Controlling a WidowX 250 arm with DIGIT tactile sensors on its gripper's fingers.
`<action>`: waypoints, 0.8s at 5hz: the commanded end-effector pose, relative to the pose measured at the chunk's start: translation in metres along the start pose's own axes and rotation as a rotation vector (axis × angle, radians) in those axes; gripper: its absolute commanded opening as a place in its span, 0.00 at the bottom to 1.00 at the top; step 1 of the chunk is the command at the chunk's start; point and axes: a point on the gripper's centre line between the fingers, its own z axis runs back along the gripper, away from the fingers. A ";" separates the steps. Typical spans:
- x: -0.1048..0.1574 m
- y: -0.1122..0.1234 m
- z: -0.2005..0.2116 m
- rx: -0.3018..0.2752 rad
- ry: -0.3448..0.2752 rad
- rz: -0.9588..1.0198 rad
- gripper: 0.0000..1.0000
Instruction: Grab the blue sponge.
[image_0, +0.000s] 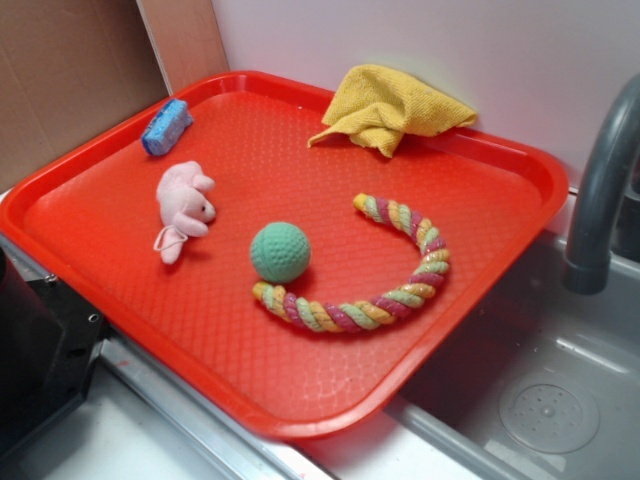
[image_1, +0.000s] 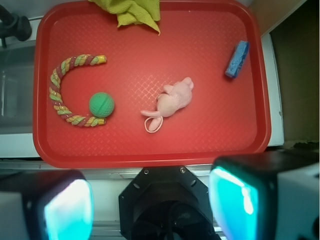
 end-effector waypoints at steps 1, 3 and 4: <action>0.000 0.000 0.000 0.000 0.000 0.000 1.00; 0.015 0.066 -0.063 0.054 -0.152 0.282 1.00; 0.025 0.107 -0.087 0.023 -0.179 0.400 1.00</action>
